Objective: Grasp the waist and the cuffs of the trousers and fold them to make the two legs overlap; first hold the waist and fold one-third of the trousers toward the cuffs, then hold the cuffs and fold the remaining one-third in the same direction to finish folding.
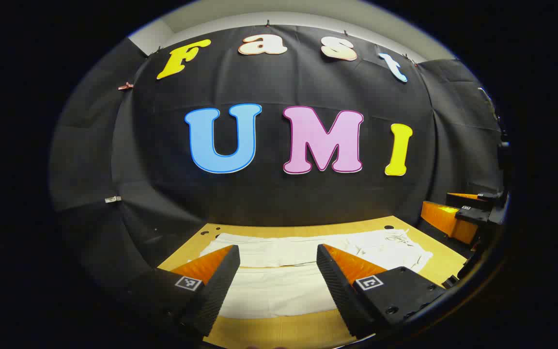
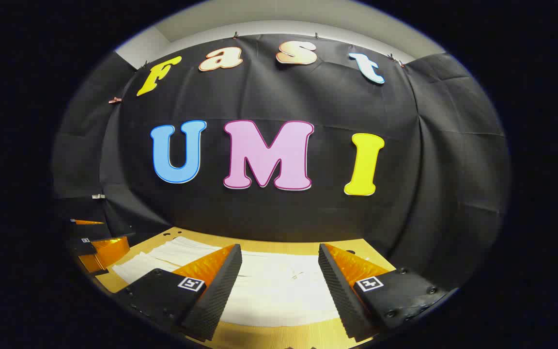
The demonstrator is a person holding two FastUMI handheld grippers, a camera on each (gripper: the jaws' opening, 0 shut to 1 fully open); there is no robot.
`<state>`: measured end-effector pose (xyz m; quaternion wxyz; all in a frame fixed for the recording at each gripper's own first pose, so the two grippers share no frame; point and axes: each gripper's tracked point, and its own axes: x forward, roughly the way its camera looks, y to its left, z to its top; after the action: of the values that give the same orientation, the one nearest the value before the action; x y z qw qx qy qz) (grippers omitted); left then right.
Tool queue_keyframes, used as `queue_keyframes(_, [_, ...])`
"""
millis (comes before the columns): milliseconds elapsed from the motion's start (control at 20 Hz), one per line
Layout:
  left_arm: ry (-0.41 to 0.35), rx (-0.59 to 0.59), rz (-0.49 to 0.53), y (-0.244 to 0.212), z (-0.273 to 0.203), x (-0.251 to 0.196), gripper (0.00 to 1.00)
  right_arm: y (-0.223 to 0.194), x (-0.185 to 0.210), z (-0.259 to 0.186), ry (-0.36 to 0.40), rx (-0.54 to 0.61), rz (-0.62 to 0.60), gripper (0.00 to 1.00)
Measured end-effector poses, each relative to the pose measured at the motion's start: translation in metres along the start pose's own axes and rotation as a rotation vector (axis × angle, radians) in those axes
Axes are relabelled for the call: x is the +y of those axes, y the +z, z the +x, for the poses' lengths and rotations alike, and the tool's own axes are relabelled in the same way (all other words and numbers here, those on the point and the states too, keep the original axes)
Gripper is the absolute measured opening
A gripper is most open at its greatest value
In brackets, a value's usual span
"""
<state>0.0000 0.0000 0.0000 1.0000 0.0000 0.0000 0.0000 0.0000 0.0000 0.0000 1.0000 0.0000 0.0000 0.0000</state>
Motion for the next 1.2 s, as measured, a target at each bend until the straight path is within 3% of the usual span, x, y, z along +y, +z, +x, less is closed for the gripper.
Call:
queue_keyframes(300, [0.019,0.000,0.017,0.000,0.026,0.003,0.99,-0.020,-0.027,0.019,-0.053,0.061,0.047,0.97])
queue_keyframes(700, [0.078,0.011,0.028,-0.007,0.040,0.017,0.99,-0.028,-0.037,0.036,-0.053,0.072,0.032,0.97])
queue_keyframes(1200, [0.093,0.010,0.026,-0.007,0.048,0.021,0.99,-0.038,-0.055,0.056,-0.057,0.093,0.001,0.97])
